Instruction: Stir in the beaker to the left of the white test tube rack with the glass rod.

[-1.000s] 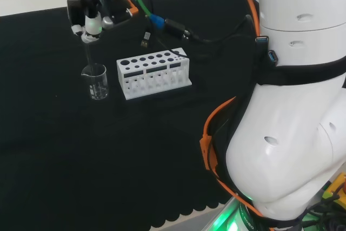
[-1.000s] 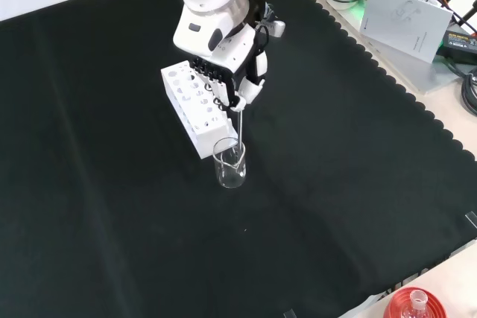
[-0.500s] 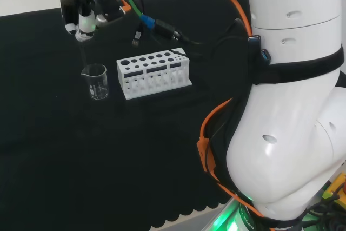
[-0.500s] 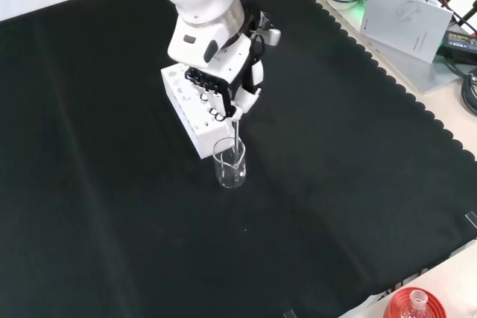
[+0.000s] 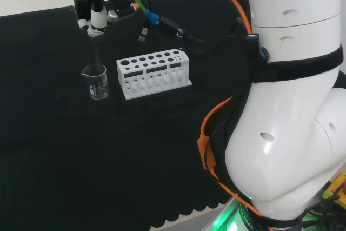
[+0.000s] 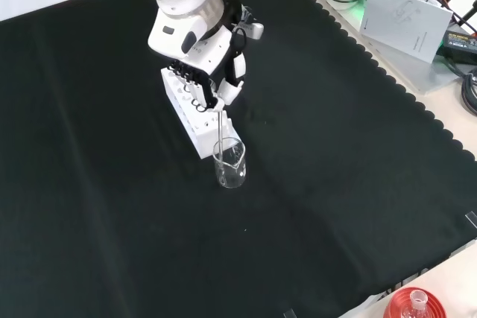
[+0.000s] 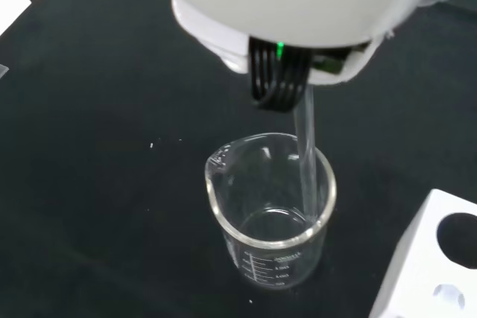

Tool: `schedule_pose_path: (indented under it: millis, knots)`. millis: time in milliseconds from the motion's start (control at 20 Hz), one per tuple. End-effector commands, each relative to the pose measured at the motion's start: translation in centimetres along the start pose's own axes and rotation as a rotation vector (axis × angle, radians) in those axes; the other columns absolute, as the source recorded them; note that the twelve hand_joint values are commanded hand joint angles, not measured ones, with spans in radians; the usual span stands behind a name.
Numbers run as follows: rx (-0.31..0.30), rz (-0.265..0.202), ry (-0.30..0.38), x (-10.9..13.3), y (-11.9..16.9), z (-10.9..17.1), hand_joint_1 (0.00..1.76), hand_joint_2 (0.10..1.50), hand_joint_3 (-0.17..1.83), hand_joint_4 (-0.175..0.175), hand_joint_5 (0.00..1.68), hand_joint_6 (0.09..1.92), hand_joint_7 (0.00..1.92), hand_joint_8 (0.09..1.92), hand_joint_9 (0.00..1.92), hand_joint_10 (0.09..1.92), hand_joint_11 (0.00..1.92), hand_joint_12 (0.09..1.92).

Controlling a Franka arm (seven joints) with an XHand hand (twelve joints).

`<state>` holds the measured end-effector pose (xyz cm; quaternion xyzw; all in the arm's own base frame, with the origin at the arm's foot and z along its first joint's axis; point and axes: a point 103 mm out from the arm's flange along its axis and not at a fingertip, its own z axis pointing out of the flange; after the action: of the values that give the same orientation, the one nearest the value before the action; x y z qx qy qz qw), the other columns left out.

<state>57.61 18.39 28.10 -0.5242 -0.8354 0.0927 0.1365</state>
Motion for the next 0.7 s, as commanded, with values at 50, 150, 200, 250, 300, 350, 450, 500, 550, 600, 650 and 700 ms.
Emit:
schedule_pose_path:
  millis: [50,150,200,250,300,350,450,500,550,600,650,700]
  knots:
    - [-0.001,0.019,0.006,-1.1,-1.0,0.3,1.45,0.48,0.86,-0.175,1.22,0.68,1.42,0.58,1.72,0.09,1.62,0.48]
    - [0.001,0.023,0.004,-1.0,-1.4,0.5,1.45,0.48,0.86,-0.175,1.22,0.68,1.42,0.58,1.72,0.09,1.62,0.48]
    - [-0.001,0.022,0.005,-1.0,-1.4,0.5,1.45,0.48,0.86,-0.175,1.22,0.68,1.42,0.58,1.72,0.09,1.62,0.48]
    - [-0.003,0.022,0.005,-0.9,-1.5,0.5,1.45,0.48,0.86,-0.175,1.22,0.68,1.42,0.58,1.72,0.09,1.62,0.48]
    - [-0.006,0.021,0.005,-0.9,-1.6,0.5,1.45,0.48,0.86,-0.175,1.22,0.68,1.42,0.58,1.72,0.09,1.62,0.48]
    - [-0.008,0.020,0.005,-0.8,-1.6,0.5,1.45,0.48,0.87,-0.175,1.22,0.68,1.42,0.58,1.72,0.09,1.62,0.48]
    - [-0.011,0.017,-0.001,-0.5,-1.7,0.5,1.45,0.48,0.87,-0.175,1.22,0.68,1.42,0.58,1.72,0.09,1.62,0.48]
    - [-0.013,0.016,-0.005,-0.1,-1.8,0.4,1.45,0.48,0.87,-0.175,1.22,0.68,1.42,0.58,1.72,0.09,1.62,0.48]
    - [-0.011,0.016,-0.007,0.4,-2.0,0.3,1.45,0.48,0.87,-0.175,1.22,0.68,1.42,0.58,1.72,0.09,1.62,0.48]
    - [-0.010,0.014,-0.004,0.5,-2.1,0.3,1.45,0.48,0.87,-0.175,1.22,0.68,1.42,0.58,1.72,0.09,1.62,0.48]
    - [-0.011,0.015,-0.005,0.7,-2.2,0.2,1.45,0.48,0.87,-0.175,1.22,0.68,1.42,0.58,1.72,0.09,1.62,0.48]
    - [-0.012,0.015,-0.004,0.8,-2.2,0.2,1.45,0.48,0.87,-0.175,1.22,0.68,1.42,0.58,1.72,0.09,1.62,0.48]
